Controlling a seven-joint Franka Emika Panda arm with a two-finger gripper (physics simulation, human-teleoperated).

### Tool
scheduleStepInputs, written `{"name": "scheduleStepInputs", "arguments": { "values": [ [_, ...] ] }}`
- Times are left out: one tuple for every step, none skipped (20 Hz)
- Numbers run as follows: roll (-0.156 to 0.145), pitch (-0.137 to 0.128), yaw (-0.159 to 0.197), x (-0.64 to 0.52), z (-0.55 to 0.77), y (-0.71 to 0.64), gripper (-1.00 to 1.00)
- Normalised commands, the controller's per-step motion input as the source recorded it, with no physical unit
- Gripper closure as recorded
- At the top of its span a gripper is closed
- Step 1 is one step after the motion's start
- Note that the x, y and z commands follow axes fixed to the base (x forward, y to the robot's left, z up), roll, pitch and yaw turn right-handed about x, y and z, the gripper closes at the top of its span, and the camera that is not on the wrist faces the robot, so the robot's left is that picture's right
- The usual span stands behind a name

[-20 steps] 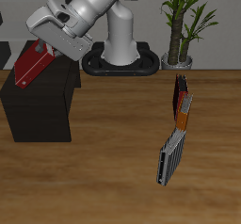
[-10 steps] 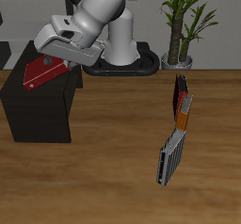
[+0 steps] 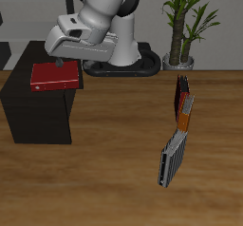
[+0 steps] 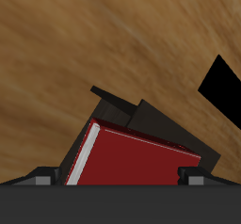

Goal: Place the right red book flat on top of the shelf

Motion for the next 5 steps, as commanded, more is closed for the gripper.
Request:
{"name": "scheduleStepInputs", "arguments": {
  "values": [
    [0.127, 0.043, -0.08, -0.03, 0.01, 0.33, -1.0],
    [0.032, -0.046, -0.001, -0.06, 0.06, 0.2, -1.0],
    [0.053, -0.023, -0.008, 0.01, 0.03, 0.17, -1.0],
    [0.149, -0.004, 0.012, -0.06, 0.04, 0.34, -1.0],
    [0.116, 0.04, -0.146, -0.16, 0.01, 0.26, -1.0]
  ]
}}
